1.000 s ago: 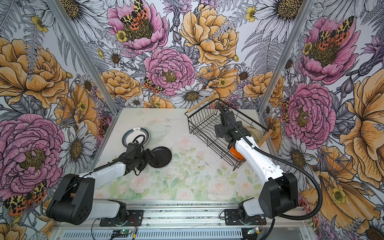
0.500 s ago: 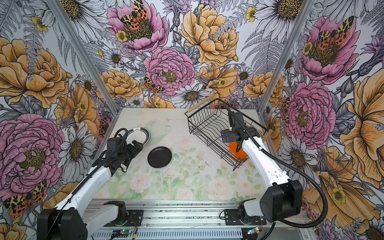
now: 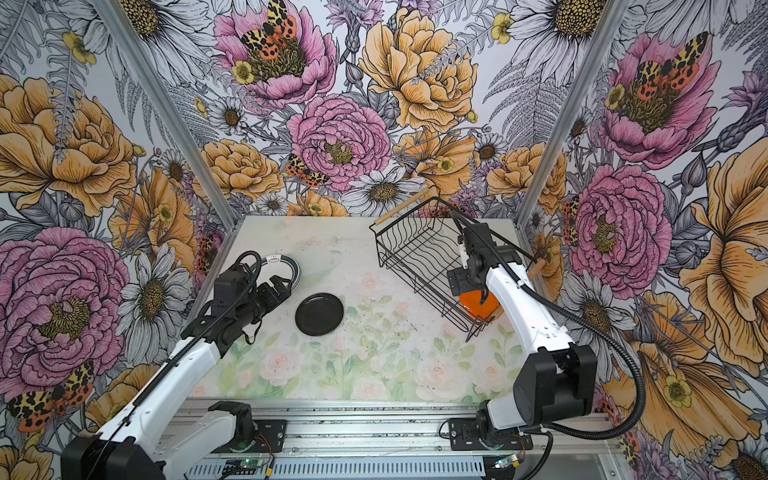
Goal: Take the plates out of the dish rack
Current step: 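Reach the right gripper into the rack and close on the orange plate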
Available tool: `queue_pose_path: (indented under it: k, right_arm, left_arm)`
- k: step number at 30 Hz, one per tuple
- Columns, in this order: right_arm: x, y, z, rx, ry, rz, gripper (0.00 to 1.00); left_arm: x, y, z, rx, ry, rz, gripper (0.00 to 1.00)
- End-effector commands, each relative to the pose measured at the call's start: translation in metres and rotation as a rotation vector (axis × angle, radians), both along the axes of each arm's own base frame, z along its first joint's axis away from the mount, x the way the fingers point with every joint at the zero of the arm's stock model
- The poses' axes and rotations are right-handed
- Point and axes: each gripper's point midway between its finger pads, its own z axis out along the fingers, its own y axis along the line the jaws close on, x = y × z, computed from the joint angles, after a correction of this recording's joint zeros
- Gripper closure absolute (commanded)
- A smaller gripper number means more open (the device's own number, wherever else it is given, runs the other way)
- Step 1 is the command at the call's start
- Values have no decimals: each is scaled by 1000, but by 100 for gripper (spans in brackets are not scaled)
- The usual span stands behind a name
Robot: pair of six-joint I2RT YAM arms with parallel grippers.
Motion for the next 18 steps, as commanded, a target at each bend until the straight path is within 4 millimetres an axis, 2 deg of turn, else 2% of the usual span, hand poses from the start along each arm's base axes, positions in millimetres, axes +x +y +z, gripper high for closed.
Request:
queue_pose_path:
  k: [1, 12, 16, 18]
  right_arm:
    - [7, -6, 7, 5, -8, -9, 7]
    - [9, -19, -11, -1, 45, -32, 14]
    - [7, -28, -17, -14, 65, -51, 23]
    - [7, -31, -20, -10, 73, -60, 32]
  left_arm:
    - [9, -2, 25, 29, -131, -7, 1]
    - [15, -4, 31, 32, -163, -14, 1]
    - [16, -3, 35, 50, -175, -20, 1]
    - [17, 0, 36, 56, -176, -16, 1]
